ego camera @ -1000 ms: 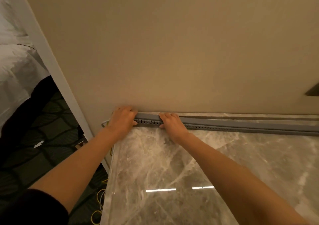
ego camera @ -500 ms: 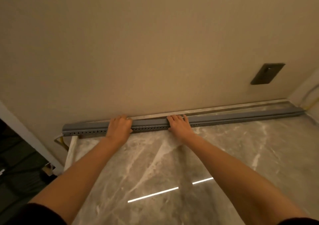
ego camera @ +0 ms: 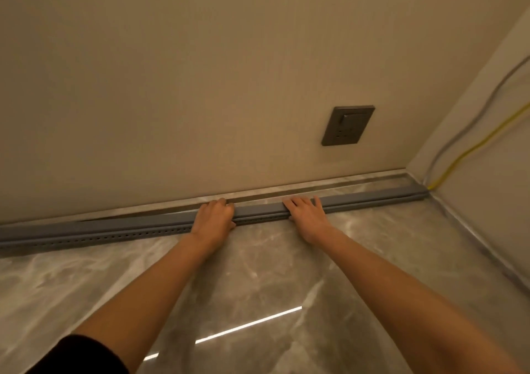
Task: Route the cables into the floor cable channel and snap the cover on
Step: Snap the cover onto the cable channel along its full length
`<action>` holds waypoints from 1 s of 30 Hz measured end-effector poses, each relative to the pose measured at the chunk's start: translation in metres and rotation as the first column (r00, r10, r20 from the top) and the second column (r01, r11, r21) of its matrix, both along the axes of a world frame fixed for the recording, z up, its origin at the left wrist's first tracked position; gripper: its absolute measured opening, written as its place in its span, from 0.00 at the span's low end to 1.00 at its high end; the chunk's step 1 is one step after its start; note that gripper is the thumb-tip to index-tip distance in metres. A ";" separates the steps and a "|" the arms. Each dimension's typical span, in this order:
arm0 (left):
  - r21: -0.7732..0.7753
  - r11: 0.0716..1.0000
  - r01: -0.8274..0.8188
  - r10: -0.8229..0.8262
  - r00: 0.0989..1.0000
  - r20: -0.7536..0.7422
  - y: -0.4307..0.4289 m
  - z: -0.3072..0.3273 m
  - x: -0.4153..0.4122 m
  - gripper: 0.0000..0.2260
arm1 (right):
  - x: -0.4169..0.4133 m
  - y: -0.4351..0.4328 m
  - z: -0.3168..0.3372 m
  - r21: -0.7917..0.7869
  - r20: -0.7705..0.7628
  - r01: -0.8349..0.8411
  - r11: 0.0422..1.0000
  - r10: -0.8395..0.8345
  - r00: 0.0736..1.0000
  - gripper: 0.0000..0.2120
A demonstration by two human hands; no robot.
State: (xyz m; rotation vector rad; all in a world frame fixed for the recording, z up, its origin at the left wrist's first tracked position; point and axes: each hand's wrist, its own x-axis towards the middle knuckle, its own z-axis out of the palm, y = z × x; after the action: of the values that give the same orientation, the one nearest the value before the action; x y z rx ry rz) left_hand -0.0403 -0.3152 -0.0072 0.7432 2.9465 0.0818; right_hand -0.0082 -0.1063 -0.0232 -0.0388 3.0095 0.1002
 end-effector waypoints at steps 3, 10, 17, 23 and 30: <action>-0.010 1.000 -0.005 0.005 0.999 0.031 0.037 0.003 0.000 0.14 | 0.004 0.043 0.005 0.040 0.027 0.020 0.999 -0.021 0.999 0.25; -0.135 0.991 -0.004 0.007 1.000 0.024 0.064 0.000 -0.009 0.13 | -0.006 0.083 0.017 0.091 0.080 -0.045 0.995 0.037 0.996 0.20; -0.175 0.985 -0.004 0.007 1.000 0.016 0.068 -0.003 -0.018 0.16 | -0.016 0.086 0.011 0.050 0.002 -0.054 0.997 0.054 0.999 0.20; -0.134 0.990 -0.038 0.039 0.999 0.000 0.067 -0.004 -0.023 0.15 | -0.030 0.082 0.013 -0.040 -0.046 -0.024 0.999 0.022 0.999 0.18; 0.042 0.994 -0.098 0.100 0.994 -0.035 0.068 -0.007 -0.016 0.11 | -0.032 0.084 0.011 -0.030 -0.054 -0.007 1.000 0.005 0.999 0.14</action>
State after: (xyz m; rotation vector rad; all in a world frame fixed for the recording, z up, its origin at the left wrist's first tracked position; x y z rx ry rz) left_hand -0.0565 -0.2474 -0.0141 0.6096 3.0252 0.1371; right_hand -0.0404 -0.0223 -0.0125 -0.0489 3.0646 0.0571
